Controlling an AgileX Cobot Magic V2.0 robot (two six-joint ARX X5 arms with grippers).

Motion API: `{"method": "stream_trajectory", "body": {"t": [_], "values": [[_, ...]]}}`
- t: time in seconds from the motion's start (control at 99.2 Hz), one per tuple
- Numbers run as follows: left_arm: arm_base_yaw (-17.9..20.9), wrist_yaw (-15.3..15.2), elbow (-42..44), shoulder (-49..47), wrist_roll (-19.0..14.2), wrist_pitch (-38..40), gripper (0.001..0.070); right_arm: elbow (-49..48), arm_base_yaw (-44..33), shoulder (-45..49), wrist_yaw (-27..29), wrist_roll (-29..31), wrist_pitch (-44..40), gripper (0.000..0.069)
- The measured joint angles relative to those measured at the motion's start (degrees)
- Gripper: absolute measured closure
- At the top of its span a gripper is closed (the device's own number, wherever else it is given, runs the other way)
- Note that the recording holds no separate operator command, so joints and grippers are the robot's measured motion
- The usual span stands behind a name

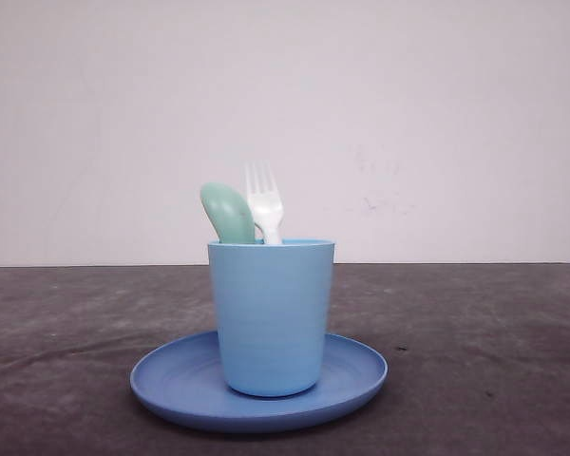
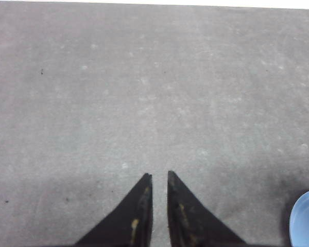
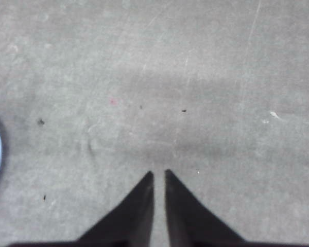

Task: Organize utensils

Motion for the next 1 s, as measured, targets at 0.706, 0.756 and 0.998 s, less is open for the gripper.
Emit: {"method": "stream_trajectory", "body": {"t": [0.706,0.756,0.998], "values": [[1.90,-1.53,-1.70,-4.96,3.26,1.16,0.0685,0.00,0.00,0.00,0.00,0.00,2.38,0.0682],[3.02,-1.55,-3.82,-7.76,3.61,2.86,0.0685,0.00,0.00,0.00,0.00,0.00,2.38,0.0682],[5.27,-1.62,-21.35,-22.58,3.76,14.29,0.0685,0.00,0.00,0.00,0.00,0.00,2.38,0.0682]]}}
